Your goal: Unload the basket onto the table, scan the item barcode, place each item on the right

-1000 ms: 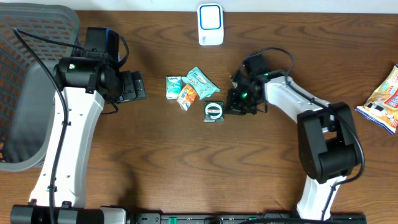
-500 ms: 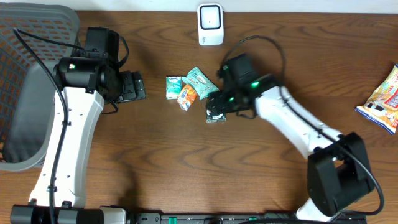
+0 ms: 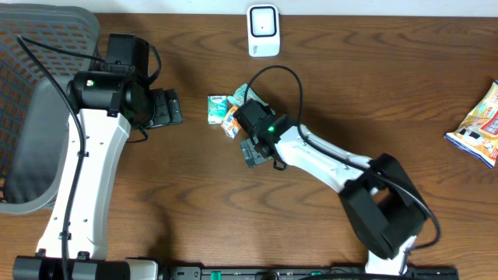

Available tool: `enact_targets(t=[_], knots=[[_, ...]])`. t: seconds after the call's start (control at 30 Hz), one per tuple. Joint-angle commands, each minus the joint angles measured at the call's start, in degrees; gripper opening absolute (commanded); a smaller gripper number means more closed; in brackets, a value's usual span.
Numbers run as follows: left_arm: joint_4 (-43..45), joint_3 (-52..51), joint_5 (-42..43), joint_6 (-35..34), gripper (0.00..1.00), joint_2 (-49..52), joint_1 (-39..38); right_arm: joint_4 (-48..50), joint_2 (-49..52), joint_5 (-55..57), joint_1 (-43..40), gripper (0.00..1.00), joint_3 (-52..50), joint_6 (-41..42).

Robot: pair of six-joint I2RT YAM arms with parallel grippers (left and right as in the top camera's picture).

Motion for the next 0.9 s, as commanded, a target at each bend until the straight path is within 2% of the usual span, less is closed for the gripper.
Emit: enact_targets(t=[0.0, 0.1, 0.23, 0.33, 0.43, 0.53, 0.73, 0.87], knots=[[-0.2, -0.1, -0.6, 0.8, 0.98, 0.1, 0.3, -0.1, 2.9, 1.9, -0.7, 0.98, -0.2, 1.1], [-0.2, -0.1, -0.6, 0.8, 0.98, 0.1, 0.3, 0.0, 2.9, 1.4, -1.6, 0.85, -0.2, 2.1], [-0.2, -0.1, -0.6, 0.8, 0.98, 0.1, 0.3, 0.0, 2.9, -2.2, -4.3, 0.6, -0.1, 2.5], [-0.2, -0.1, -0.6, 0.8, 0.98, 0.1, 0.3, -0.1, 2.7, -6.0, -6.3, 0.54, 0.1, 2.5], [-0.2, -0.1, -0.6, 0.8, 0.98, 0.1, 0.3, -0.8, 2.0, -8.4, -7.5, 0.54, 1.0, 2.4], [-0.2, -0.1, -0.6, 0.8, 0.98, 0.1, 0.3, -2.6, 0.2, -8.5, -8.7, 0.49, 2.1, 0.9], [-0.2, -0.1, -0.6, 0.8, 0.98, 0.1, 0.3, -6.2, -6.3, -7.9, -10.2, 0.49, 2.9, -0.7], [-0.2, -0.1, -0.6, 0.8, 0.98, 0.1, 0.3, -9.9, -8.3, -5.5, -10.2, 0.41, 2.9, 1.6]])
